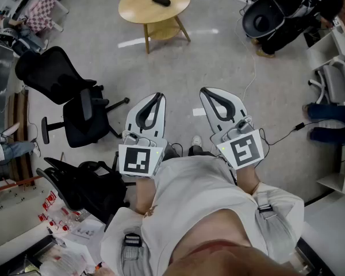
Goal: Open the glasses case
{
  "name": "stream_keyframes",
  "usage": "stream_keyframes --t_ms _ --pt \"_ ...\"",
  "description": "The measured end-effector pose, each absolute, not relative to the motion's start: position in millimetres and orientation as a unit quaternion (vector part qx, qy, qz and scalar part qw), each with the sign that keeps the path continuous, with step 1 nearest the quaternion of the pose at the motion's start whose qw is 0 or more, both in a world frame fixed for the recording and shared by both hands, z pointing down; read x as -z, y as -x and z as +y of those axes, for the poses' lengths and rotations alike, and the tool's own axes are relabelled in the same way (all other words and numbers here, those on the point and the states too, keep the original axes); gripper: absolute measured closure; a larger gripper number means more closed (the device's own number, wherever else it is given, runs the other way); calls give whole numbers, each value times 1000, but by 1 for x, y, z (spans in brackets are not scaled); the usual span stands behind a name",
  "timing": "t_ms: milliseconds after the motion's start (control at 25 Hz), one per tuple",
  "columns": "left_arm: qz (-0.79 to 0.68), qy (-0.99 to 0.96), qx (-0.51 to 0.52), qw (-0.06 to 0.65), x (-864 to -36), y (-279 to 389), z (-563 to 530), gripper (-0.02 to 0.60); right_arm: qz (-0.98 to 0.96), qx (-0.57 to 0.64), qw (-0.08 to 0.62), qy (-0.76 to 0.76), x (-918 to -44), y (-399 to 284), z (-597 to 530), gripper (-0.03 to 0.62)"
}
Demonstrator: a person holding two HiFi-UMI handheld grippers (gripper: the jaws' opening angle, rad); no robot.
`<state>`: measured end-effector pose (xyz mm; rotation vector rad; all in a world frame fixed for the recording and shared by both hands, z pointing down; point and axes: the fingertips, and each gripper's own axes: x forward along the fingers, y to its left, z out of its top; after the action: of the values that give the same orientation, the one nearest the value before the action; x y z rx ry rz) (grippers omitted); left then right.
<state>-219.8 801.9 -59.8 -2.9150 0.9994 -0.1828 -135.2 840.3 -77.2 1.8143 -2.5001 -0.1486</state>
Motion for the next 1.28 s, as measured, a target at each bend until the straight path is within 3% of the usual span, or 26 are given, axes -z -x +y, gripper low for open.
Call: stream_keyframes --t_ms 600,1280 --pt "329 942 69 17 49 202 781 549 -809 32 8 -587 73 115 812 574" --pt "299 953 38 25 57 218 620 549 -786 38 44 -615 66 133 659 574"
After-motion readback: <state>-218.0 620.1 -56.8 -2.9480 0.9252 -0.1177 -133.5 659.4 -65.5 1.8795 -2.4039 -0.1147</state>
